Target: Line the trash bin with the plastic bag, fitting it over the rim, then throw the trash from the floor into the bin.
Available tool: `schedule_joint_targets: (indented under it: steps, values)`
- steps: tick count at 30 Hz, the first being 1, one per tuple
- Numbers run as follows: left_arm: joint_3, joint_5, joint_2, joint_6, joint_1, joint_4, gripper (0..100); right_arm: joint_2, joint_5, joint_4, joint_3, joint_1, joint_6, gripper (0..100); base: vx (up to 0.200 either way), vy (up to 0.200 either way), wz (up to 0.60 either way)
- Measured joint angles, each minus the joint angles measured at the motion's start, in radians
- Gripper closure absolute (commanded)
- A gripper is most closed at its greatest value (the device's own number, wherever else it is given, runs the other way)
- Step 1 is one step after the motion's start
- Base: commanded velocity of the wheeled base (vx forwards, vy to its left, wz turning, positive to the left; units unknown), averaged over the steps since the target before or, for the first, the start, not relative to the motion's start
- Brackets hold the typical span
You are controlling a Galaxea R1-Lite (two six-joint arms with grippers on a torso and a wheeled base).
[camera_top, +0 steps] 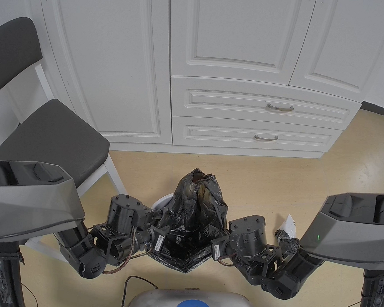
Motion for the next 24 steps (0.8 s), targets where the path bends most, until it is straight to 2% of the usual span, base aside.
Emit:
schedule_joint_targets:
  steps: [6, 13, 21, 24]
  values:
    - [0.042, 0.000, -0.018, 0.008, 0.026, -0.001, 100, -0.056, -0.005, 0.000, 0.072, 0.001, -0.058, 100, 0.000, 0.000, 0.00]
    - [0.104, 0.000, -0.081, 0.061, 0.050, 0.002, 100, -0.086, -0.009, 0.001, 0.135, 0.002, -0.126, 100, 0.000, 0.000, 0.00]
    - [0.145, 0.000, -0.133, 0.083, 0.055, 0.002, 100, -0.093, -0.009, 0.002, 0.217, 0.002, -0.214, 100, 0.000, 0.000, 0.00]
    - [0.166, -0.002, -0.138, 0.117, 0.057, 0.000, 100, -0.094, -0.009, 0.002, 0.246, 0.005, -0.242, 100, 0.000, 0.000, 0.00]
